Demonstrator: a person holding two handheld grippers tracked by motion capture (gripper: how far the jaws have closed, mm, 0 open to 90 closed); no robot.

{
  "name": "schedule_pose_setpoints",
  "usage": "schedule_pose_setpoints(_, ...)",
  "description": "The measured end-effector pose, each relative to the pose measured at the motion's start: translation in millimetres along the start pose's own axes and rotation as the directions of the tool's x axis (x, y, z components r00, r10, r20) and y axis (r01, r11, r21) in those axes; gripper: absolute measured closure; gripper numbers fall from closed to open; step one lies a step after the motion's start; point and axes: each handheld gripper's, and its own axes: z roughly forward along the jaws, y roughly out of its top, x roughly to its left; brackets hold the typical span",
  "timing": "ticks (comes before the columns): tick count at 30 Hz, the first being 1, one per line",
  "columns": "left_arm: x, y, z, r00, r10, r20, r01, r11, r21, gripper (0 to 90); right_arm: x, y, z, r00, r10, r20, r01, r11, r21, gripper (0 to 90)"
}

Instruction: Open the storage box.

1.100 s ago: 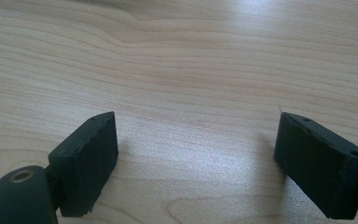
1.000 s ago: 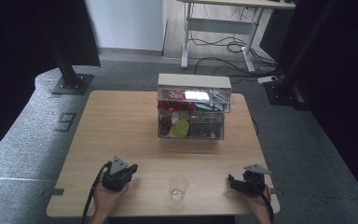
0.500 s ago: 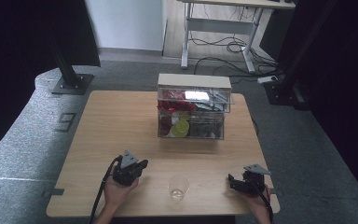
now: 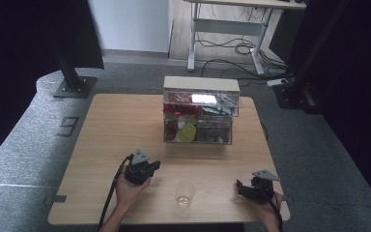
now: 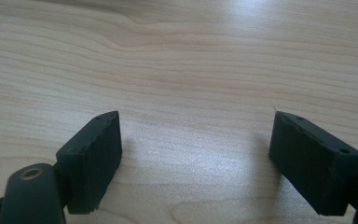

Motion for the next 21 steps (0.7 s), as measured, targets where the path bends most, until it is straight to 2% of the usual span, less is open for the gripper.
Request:
schedule_pose_setpoints(8, 4.6, 11.6, 16.3, 0.9995, -0.033, 0.003, 0.033, 0.9993, 0.016, 89.6, 0.6, 0.6, 0.6, 1.0, 0.007, 0.002, -0.007, 1.0, 0.002, 16.9)
schedule_pose_setpoints(21, 4.0, 22.5, 35.8, 0.9993, -0.035, 0.014, 0.035, 0.9986, 0.039, 89.7, 0.4, 0.2, 0.1, 0.9998, 0.015, 0.011, -0.015, 1.0, -0.004, 19.4)
